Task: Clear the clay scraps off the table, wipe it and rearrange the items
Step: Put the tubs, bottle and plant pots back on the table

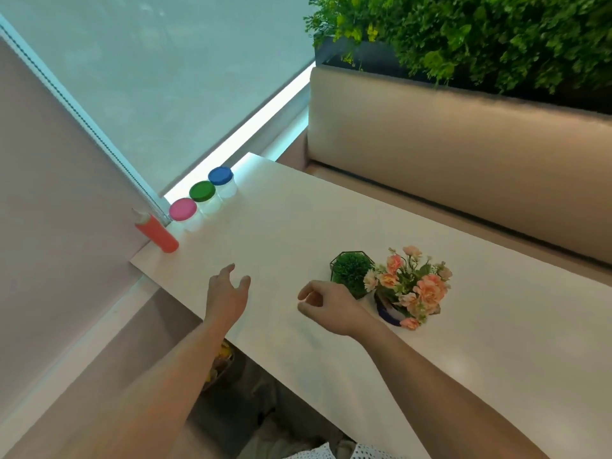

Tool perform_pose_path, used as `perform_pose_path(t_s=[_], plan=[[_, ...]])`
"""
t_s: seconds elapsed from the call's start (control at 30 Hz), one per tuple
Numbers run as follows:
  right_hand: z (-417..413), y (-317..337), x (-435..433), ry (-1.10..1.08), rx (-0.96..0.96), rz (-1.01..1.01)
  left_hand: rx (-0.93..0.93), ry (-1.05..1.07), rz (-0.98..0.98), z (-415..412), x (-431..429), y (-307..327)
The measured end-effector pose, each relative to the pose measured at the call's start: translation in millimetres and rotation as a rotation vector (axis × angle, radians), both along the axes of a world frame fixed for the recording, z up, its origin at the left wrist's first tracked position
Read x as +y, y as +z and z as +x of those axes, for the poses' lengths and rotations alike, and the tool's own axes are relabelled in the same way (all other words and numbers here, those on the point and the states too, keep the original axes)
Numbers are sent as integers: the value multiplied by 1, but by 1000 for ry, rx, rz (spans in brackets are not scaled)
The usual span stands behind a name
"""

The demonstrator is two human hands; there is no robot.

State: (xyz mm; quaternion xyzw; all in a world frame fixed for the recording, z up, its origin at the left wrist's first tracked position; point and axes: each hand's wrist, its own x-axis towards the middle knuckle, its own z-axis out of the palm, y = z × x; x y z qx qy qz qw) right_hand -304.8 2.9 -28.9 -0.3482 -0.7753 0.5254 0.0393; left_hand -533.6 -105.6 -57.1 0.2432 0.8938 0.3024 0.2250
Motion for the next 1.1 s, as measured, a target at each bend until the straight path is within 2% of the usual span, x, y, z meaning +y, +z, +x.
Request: perform_pose_path(t_s=[0.13,0.33,0.5,0.57,0.63,0.7,0.77,0.87,0.97,1.1], plan=[[-70,-2,13,-45,40,13,87,19,52,-72,15,4],[-209,-22,40,-105,-3,106,256,-130,177,-178,40,15],[-333,-34,60,-85,-71,157,621,-216,178,-263,35,44],[-374,-33,66,-79,-104,166,680,-188,141,-295,31,52],[-407,-30,73,-57,-123,200,613,-107,131,-319,28,54],[-437,-30,80,-33,-160,259,443,-29,134,-334,25,50],[-462,-36,86,7,-246,361,260,17,111,-343,20,40],[-493,-45,94,102,-387,539,88,68,122,-354,15,21],[-519,-51,101,152,-410,631,-8,135,136,-365,13,7],[-537,-69,104,250,-489,561,-54,159,161,-370,9,-5]])
